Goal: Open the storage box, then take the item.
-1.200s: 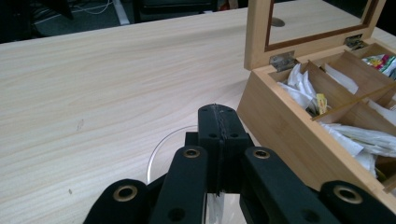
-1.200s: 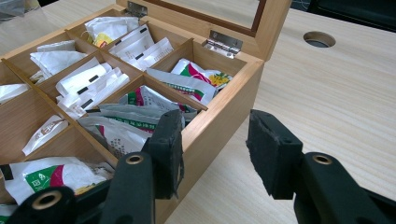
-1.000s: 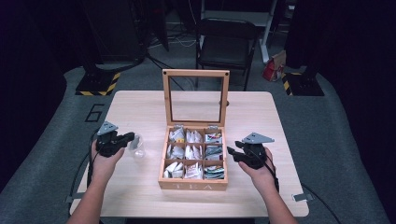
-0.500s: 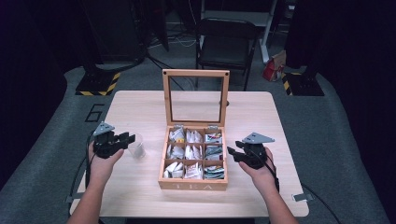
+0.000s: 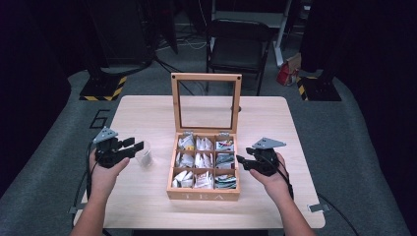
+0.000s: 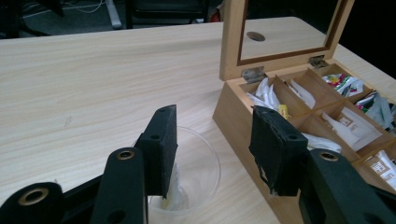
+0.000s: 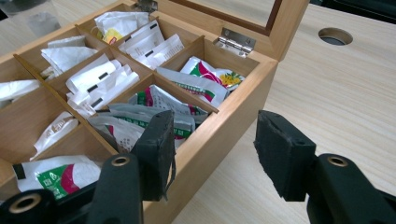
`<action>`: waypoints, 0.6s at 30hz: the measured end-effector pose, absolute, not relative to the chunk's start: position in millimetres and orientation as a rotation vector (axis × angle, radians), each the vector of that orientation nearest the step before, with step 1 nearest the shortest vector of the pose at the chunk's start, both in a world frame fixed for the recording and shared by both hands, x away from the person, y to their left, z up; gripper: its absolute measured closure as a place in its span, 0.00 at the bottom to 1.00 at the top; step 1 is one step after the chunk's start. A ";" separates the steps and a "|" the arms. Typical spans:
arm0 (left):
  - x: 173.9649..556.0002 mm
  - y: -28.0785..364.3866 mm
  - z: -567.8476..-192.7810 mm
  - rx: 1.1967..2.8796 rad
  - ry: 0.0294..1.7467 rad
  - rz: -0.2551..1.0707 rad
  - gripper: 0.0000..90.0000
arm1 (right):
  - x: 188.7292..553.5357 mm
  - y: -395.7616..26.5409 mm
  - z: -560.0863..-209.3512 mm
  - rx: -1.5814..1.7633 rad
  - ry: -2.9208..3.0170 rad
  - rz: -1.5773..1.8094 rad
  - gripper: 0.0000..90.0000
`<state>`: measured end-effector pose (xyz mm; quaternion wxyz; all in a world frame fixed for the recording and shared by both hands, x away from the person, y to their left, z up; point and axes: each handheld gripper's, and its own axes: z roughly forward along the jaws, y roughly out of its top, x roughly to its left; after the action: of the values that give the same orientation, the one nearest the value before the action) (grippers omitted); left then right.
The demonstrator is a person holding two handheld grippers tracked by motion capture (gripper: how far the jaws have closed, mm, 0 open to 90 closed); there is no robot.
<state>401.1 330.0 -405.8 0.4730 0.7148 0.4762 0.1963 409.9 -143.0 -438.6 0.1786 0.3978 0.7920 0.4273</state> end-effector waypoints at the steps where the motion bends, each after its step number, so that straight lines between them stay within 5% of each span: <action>1: 400.9 328.2 -405.3 1.755 1.164 0.478 0.57 | 410.7 -142.8 -437.9 1.128 2.244 1.208 0.52; 18: 396.8 315.9 -403.8 1.800 1.135 0.467 0.51 | 426.8 -130.5 -421.9 1.090 2.312 1.193 0.46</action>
<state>396.8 315.9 -403.8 0.4630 0.7323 0.4618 0.1901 426.8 -130.5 -421.9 0.1595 0.3815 0.8091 0.4175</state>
